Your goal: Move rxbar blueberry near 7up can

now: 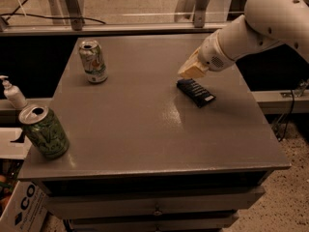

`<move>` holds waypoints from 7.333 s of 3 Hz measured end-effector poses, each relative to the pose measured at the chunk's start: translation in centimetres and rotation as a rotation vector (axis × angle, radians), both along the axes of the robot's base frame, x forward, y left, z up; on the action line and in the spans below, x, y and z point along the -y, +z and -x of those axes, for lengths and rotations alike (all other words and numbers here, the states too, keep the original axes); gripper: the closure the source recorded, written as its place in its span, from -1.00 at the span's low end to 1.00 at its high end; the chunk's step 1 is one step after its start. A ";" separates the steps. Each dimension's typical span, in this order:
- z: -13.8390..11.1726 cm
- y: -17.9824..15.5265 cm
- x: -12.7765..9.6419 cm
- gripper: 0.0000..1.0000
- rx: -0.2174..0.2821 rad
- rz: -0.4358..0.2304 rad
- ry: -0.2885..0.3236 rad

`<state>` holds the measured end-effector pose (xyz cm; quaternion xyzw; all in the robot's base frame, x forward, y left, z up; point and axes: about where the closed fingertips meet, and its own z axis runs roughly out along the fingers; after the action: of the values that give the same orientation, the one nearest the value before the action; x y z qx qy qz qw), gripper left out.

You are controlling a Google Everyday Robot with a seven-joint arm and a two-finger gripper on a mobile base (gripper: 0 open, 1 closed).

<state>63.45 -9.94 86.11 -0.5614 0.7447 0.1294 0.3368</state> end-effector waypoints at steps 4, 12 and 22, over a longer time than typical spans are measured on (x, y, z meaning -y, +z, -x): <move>-0.5 -1.6 3.2 -1.00 0.084 0.223 -0.075; 2.1 -3.1 3.6 -1.00 -0.235 0.343 0.126; 2.0 6.0 2.2 1.00 0.008 0.286 0.127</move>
Offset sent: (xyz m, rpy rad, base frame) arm 0.0001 0.0015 -0.0008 0.0007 0.0019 0.0013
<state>61.41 -12.10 92.09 -0.6501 0.7173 0.0408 0.2473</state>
